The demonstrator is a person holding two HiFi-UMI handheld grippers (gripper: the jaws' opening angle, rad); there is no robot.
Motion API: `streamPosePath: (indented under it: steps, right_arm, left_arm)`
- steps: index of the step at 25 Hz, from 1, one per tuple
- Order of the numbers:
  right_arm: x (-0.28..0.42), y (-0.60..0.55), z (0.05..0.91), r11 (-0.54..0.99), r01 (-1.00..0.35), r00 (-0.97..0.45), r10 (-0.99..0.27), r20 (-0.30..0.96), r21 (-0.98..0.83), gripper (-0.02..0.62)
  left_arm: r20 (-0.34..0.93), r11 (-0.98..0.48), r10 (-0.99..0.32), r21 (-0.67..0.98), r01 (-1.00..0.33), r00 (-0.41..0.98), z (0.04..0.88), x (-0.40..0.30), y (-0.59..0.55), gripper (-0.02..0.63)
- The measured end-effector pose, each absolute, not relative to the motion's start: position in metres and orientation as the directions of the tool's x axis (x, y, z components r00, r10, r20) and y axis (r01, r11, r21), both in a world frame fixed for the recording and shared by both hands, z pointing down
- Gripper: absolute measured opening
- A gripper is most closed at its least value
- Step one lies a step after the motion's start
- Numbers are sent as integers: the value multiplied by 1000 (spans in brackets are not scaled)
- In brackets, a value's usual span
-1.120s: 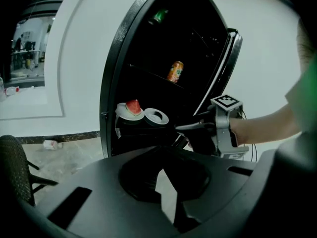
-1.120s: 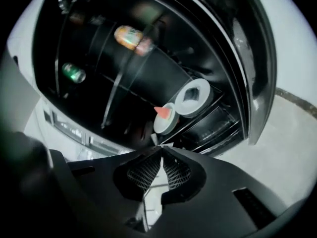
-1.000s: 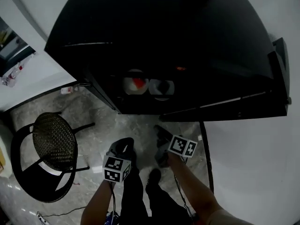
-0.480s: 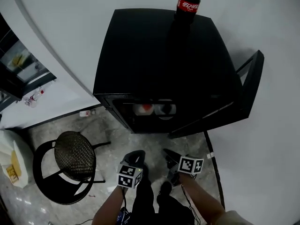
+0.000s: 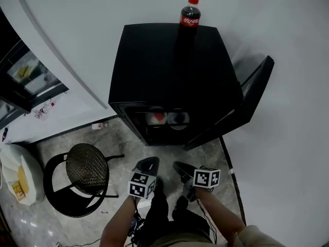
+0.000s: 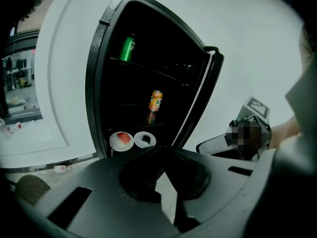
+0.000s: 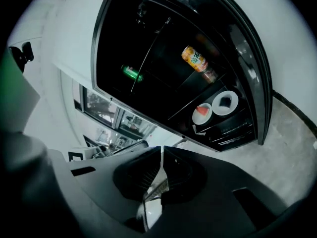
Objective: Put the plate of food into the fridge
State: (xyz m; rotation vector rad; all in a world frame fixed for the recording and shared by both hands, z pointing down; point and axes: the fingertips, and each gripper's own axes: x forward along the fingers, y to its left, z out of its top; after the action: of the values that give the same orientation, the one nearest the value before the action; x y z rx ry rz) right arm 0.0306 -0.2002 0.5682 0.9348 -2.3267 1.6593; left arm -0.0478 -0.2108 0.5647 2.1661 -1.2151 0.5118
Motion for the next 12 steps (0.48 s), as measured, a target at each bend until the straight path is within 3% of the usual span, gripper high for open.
streamPosePath:
  steps: [12]
  right_arm:
    - [34, -172, 525, 263, -523, -840, -319, 438, -811, 26]
  left_arm:
    - [559, -411, -661, 287, -865, 500, 520, -41, -206, 11]
